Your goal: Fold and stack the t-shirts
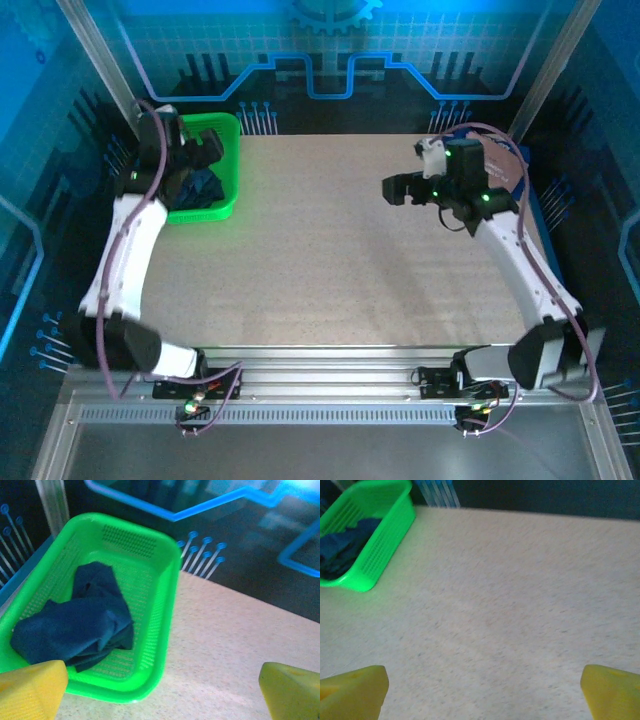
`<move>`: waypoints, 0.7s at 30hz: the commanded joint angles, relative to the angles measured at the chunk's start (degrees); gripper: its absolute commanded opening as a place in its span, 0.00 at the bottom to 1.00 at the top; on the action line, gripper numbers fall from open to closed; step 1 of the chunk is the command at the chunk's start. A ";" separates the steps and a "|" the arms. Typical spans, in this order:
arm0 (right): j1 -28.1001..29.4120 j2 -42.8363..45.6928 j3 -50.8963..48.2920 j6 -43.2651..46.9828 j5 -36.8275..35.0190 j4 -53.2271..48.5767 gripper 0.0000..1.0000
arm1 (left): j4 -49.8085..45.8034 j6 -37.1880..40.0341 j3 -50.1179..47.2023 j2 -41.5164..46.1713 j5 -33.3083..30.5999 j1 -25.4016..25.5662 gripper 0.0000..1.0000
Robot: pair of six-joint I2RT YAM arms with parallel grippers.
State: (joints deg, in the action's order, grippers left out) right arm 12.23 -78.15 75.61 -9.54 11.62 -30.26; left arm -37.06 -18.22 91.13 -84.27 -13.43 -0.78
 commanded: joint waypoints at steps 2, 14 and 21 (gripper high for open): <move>4.41 -4.65 8.08 -2.11 6.71 -9.20 1.00 | -18.12 -2.40 12.40 -15.34 1.80 -4.44 0.99; 9.90 -7.59 10.25 -5.12 9.65 -9.02 1.00 | -22.86 -3.23 34.96 -44.37 -3.44 -8.01 0.98; 10.00 -7.36 10.49 -5.84 9.39 -9.55 1.00 | -23.00 -4.78 38.07 -52.00 -4.57 -8.48 0.93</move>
State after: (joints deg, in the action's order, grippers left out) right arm 21.47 -85.21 85.60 -14.22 20.01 -38.20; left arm -58.43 -21.39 127.48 -134.28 -17.04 -8.58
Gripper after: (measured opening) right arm 0.997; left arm 0.941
